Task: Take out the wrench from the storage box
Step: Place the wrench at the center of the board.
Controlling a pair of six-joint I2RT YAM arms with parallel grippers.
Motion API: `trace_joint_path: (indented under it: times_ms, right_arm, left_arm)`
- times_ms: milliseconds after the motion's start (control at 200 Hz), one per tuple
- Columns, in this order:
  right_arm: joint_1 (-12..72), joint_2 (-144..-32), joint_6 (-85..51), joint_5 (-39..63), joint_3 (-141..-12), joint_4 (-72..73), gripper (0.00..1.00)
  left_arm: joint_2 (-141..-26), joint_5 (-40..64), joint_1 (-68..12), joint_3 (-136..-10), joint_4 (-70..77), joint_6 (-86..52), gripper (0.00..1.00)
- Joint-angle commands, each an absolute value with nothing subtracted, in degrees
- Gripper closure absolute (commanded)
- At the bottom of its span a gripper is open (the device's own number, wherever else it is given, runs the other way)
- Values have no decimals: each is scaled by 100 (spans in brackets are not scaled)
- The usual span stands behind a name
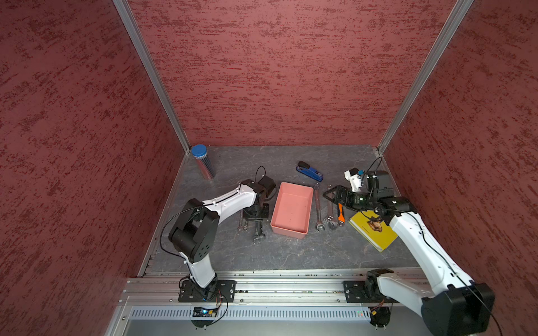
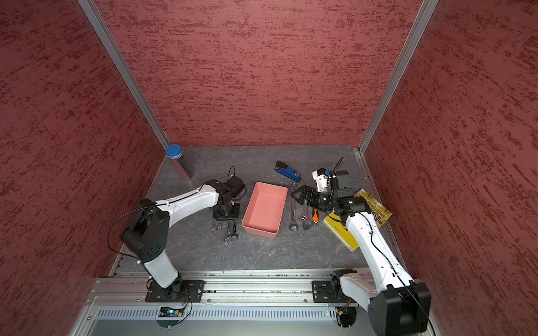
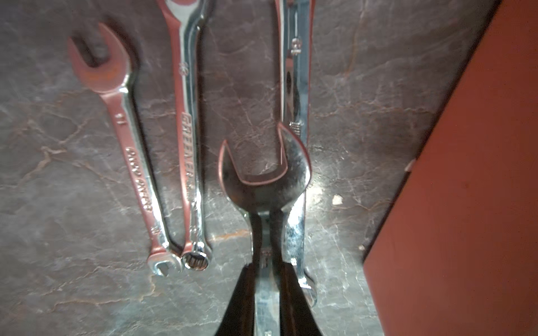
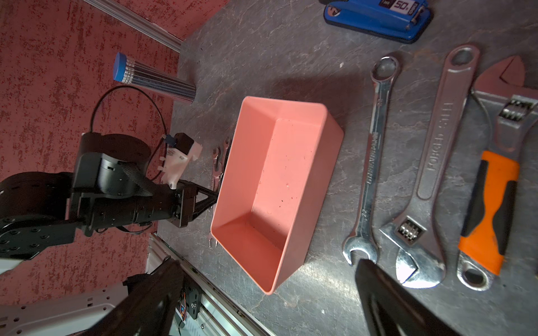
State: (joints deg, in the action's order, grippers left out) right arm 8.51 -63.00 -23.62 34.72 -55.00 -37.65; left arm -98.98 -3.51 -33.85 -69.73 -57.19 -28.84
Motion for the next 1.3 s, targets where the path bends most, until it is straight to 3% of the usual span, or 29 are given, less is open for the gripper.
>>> trace_joint_path:
  times_ms: [0,250,556,892,1297]
  right_arm:
    - [815,-6281,-2382,3456,-5461,-3639,1]
    - [817,-6284,-2404,3484,-5454,-3604,2]
    - [812,-6262,-2386,3463,-5506,-3656,1]
    - [803,-6275,-2380,3437,-5529,-3692,2]
    - [816,-6302,-2348,3428,-5539,-3700,2]
  left_arm:
    - [-9595,-568,-3278,-7072,-6204,-2813,100]
    - [-9054,-728,-2347,-6427,-6045,-2083,100]
    - [-9440,-633,-1406,-6073,-5186,-1156,100]
    - [-10142,-455,-1231,-6179,-4834,-892,99]
    - [-10498,-453,-1143,-6431,-4748,-809,84]
